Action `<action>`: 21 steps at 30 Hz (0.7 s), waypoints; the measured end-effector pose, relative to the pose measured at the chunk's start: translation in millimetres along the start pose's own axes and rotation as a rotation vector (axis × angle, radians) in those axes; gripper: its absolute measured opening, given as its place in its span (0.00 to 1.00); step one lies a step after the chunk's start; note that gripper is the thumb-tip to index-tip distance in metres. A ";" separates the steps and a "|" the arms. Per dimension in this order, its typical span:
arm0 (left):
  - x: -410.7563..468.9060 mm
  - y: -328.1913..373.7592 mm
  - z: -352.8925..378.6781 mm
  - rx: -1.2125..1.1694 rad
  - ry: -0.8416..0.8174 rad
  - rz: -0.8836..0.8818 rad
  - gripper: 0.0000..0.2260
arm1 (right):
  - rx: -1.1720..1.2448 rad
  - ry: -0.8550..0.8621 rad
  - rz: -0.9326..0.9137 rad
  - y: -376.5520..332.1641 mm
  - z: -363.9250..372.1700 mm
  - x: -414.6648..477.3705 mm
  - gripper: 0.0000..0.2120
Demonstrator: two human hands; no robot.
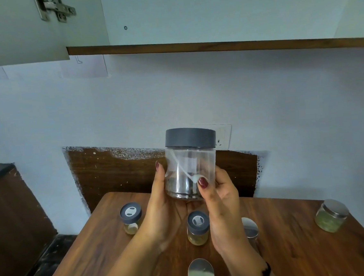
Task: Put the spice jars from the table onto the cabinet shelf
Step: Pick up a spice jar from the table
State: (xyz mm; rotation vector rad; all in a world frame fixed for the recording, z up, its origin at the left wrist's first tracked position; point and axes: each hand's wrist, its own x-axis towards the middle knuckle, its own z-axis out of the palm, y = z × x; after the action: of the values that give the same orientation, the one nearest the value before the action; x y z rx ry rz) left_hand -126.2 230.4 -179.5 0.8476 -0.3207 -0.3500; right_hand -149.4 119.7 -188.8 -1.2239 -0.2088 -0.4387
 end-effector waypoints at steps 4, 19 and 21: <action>4.2 2.0 -5.5 0.054 0.055 0.065 0.30 | -0.049 0.009 -0.042 3.0 -4.1 5.3 0.40; 7.5 2.0 -19.1 0.281 0.286 0.104 0.26 | -0.237 0.080 -0.027 20.2 -7.6 8.6 0.34; 6.3 -0.3 -20.4 0.463 0.305 0.177 0.28 | -0.248 0.079 -0.002 21.0 -4.7 7.3 0.40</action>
State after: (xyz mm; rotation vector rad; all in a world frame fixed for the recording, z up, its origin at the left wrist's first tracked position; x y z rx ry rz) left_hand -112.3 241.2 -191.6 1.2987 -0.1906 0.0272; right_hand -134.0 119.5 -205.7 -1.4457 -0.0896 -0.5247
